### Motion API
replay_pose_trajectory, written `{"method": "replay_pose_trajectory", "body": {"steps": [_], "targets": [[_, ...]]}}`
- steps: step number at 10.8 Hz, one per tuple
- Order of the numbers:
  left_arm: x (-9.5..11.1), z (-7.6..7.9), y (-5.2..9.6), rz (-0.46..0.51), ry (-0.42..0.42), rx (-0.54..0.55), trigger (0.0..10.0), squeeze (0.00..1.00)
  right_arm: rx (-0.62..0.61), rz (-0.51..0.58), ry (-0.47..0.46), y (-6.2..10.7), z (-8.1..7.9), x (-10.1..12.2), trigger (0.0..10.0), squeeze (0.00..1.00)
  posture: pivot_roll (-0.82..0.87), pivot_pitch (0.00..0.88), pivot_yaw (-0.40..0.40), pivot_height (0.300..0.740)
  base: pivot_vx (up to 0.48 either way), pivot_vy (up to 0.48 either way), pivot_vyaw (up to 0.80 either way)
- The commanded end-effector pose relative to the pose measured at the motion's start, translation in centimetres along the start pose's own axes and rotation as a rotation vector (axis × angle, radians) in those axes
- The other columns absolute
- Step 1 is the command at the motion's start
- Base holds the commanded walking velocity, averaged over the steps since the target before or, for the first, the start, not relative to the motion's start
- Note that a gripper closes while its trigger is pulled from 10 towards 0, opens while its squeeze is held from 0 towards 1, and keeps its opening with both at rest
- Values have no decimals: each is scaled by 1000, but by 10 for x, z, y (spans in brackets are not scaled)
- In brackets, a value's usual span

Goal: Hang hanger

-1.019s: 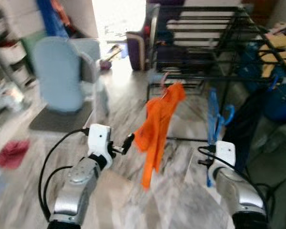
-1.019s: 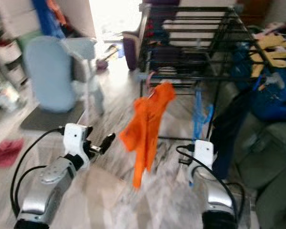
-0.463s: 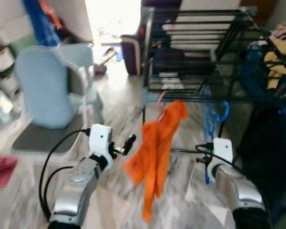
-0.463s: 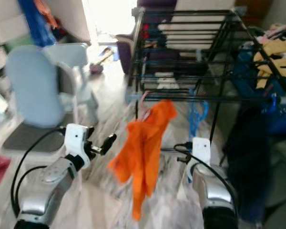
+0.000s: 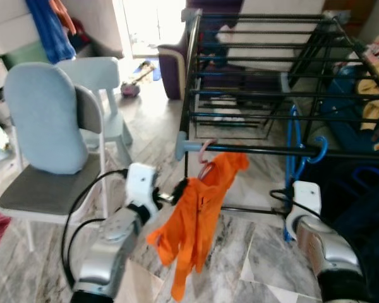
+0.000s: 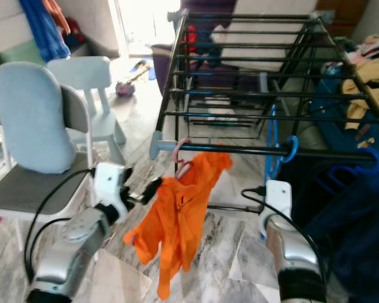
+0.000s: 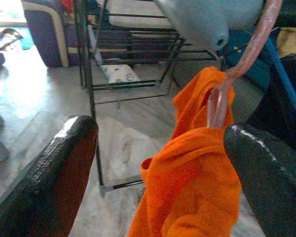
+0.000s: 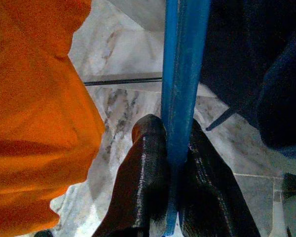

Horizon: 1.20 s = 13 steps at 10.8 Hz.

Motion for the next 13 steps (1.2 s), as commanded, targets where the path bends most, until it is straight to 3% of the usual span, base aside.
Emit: {"method": "replay_pose_trajectory", "body": {"steps": [1,3,5,8,12,13], "targets": [[1,2,-1,-6,-7,-9,10000,0,25,42,18,-1,-4,21,10000,0,-136,0,11,740,0,0,0],[0,3,-1,-11,-4,-11,10000,0,113,-43,-9,-5,-15,22,10000,0,-135,0,11,740,0,0,0],[-1,5,-2,-22,-3,-20,10000,0,154,-109,-39,-10,-15,18,10000,0,-135,0,7,740,0,0,0],[-5,7,-1,-37,4,-25,10000,0,156,-224,-94,-14,-7,-12,10000,0,-129,0,-1,740,0,0,0],[-6,7,-2,-51,-1,-27,10000,0,133,-247,-78,-13,4,-29,10000,0,-132,0,0,740,0,0,0],[-7,7,-2,-56,-2,-26,10000,0,116,-213,-39,-12,9,-30,10000,1000,-133,0,0,740,0,0,0]]}}
Point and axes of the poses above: a point about 5 cm out from each wrist's last joint towards the gripper, its own y axis pointing back from the gripper into the wrist, its own x axis along the axis of the wrist's last joint, z = x × y, the point moved 3 cm from there along -y, pointing out of the wrist towards the gripper, and after that the axes turned 7 degrees about -y, right-handed, at the moved point
